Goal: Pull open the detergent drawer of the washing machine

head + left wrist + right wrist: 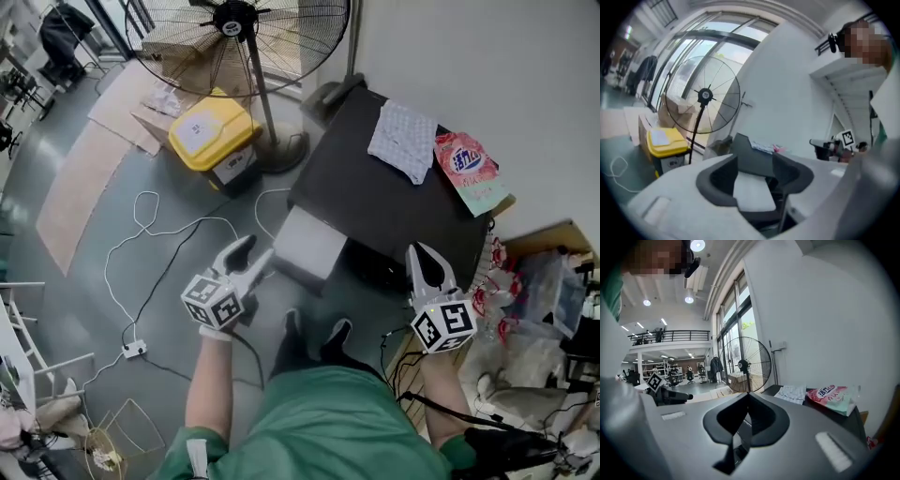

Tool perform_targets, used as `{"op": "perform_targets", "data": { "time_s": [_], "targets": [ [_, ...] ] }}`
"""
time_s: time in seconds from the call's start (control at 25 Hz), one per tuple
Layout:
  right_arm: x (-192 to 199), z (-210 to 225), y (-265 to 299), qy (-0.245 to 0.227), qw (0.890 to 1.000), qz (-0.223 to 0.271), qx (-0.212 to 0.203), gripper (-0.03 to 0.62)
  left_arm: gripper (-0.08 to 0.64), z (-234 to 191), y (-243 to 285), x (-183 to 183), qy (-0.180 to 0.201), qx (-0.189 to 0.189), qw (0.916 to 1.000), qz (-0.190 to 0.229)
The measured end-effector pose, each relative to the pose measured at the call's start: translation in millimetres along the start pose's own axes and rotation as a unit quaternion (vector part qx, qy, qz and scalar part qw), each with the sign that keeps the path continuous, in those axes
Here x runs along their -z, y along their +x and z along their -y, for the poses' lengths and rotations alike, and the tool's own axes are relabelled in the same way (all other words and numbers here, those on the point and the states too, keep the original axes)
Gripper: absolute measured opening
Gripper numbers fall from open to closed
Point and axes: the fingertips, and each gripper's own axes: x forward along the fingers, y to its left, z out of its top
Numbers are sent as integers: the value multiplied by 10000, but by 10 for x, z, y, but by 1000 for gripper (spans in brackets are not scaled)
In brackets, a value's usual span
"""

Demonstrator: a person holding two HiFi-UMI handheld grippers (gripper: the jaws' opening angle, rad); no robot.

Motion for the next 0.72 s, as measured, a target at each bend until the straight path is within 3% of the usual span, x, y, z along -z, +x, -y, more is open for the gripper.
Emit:
{"op": "perform_targets", "data": {
  "time_s": [0.24, 0.48, 0.72],
  "targets": [
    [-323, 141, 11, -68, 9993, 344, 138, -3, 161, 72, 64, -681, 1116, -888, 9897, 120],
    [-654, 167, 16, -304, 9969, 683, 243, -3, 105, 364, 149, -1199, 1854, -1009, 9765, 428],
    [-922, 151, -14, -628, 9931, 931, 343, -3, 101, 445, 128, -1583, 2106, -1137, 9681, 738]
  ]
}}
